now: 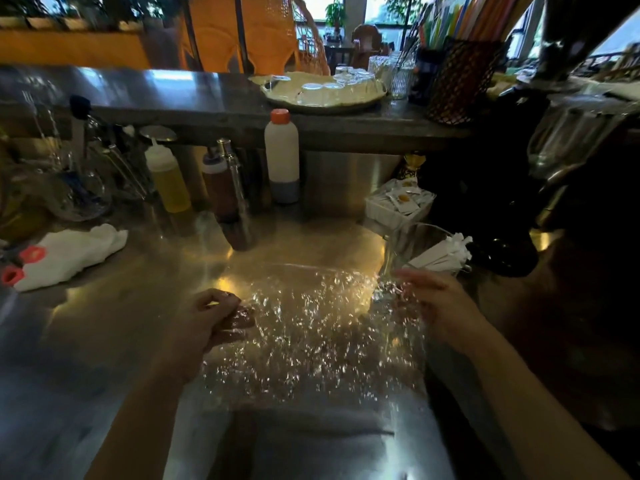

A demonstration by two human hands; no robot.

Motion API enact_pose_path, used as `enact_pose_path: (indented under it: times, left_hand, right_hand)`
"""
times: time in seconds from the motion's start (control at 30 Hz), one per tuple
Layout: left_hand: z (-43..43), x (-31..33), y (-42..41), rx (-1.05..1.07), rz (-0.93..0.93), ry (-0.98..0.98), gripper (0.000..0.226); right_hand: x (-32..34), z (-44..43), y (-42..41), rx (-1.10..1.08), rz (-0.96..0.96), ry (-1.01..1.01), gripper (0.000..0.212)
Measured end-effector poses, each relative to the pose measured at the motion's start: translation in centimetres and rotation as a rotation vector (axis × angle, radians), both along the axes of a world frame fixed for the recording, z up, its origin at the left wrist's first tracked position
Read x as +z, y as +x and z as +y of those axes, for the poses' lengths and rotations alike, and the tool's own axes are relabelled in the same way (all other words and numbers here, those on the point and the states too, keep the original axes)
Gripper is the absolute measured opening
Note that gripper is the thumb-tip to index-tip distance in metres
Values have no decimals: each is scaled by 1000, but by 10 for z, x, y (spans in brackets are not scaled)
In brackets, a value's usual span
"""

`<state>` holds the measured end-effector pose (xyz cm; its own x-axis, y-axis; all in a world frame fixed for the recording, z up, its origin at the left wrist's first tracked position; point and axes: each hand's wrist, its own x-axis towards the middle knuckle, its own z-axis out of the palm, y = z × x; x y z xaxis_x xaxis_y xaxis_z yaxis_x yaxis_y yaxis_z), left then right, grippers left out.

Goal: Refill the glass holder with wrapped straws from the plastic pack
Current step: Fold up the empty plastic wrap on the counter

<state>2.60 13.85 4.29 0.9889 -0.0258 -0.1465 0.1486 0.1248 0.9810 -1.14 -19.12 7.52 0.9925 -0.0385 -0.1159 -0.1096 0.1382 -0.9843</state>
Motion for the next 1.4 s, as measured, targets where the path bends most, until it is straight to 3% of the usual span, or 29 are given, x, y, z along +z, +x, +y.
enact_pose_path:
  times: [0.07,0.13,0.3,0.53,0.73,0.93,1.03,1.13,1.2,1.27,1.4]
  left_hand:
    - [0,5,1,14,-50,0,13]
    - [0,10,-1,23,-76,-6,15]
    - [-4,13,-9,35,-104,-16,13]
    - [-5,24,-15,38,-123,-53,23]
    - [-12,29,-21,61,-28,-122,10]
    - [-15,39,-22,77,-130,-15,19]
    - [-16,52,-22,73,-216,60,23]
    - [-12,73,-22,37,-304,170,19]
    - [-9,91,-20,-12,-373,251,21]
    - [-8,108,-17,-58,-443,376,23]
    - [-16,133,-12,-242,-548,667,20]
  right_hand:
    - [0,4,-2,-49,77,126,22]
    - [0,9,-5,-127,152,178,25]
    - [-5,14,-19,-48,115,46,3]
    - [-2,12,-13,-111,7,-91,6]
    - [-5,14,-16,-187,-62,-31,9]
    - [-2,9,-18,-184,-51,-23,23]
    - [-1,5,-19,-160,-40,-179,29]
    - [0,-1,-20,-167,-23,-321,17]
    - [5,-6,-21,-202,-73,-502,6]
    - [13,-7,-21,-231,-165,-674,14]
    - [38,5,-18,-144,-311,-718,20]
